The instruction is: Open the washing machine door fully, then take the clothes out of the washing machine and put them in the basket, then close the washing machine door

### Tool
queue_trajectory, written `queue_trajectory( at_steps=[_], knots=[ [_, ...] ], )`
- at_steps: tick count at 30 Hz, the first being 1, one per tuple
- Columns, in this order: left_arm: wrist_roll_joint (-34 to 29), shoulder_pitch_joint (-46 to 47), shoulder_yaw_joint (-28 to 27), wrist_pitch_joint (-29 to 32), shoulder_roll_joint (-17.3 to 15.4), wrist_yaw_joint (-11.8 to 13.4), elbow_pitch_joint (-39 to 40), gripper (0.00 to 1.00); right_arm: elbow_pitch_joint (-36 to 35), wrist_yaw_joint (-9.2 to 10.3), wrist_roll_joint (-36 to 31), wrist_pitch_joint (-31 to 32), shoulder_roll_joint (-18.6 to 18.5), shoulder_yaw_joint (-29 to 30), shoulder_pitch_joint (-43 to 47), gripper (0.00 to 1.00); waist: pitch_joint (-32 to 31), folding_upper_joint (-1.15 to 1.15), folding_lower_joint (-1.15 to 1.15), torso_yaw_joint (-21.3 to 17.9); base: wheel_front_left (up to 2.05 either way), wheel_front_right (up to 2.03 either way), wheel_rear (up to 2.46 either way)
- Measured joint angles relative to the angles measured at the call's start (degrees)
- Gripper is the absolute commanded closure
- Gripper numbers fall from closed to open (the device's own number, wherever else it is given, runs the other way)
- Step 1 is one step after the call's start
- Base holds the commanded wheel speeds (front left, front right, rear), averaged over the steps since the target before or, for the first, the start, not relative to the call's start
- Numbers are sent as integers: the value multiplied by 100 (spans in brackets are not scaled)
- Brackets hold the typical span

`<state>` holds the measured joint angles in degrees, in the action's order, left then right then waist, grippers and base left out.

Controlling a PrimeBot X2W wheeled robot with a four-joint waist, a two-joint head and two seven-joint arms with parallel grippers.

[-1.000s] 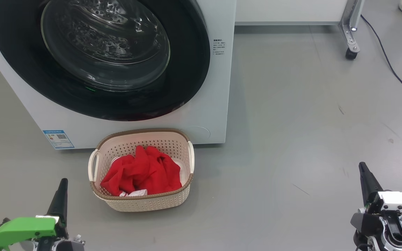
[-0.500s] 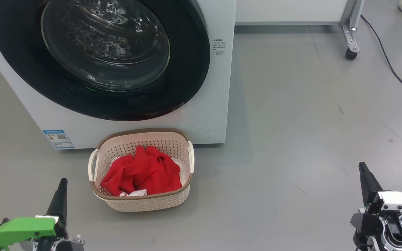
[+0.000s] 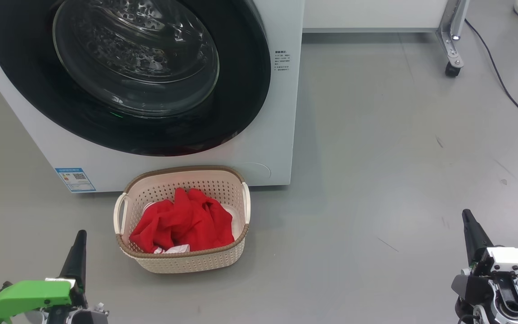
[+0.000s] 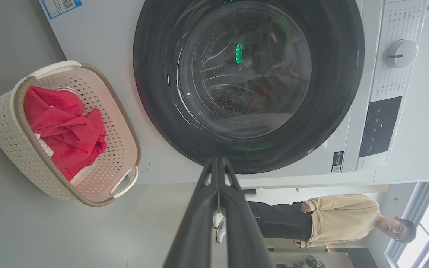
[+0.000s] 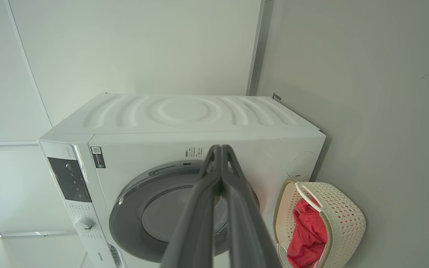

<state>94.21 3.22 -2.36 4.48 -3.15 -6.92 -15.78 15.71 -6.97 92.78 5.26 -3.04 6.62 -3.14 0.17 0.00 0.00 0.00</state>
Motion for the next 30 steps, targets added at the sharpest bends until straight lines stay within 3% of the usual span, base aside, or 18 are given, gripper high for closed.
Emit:
queue_trajectory(
  at_steps=[30],
  knots=[
    [0, 0, -14, 1, 1, 0, 4, 100, 0, 0, 0, 5, 16, 10, 0, 100, 0, 0, 0, 0, 0, 0, 0]
  ],
)
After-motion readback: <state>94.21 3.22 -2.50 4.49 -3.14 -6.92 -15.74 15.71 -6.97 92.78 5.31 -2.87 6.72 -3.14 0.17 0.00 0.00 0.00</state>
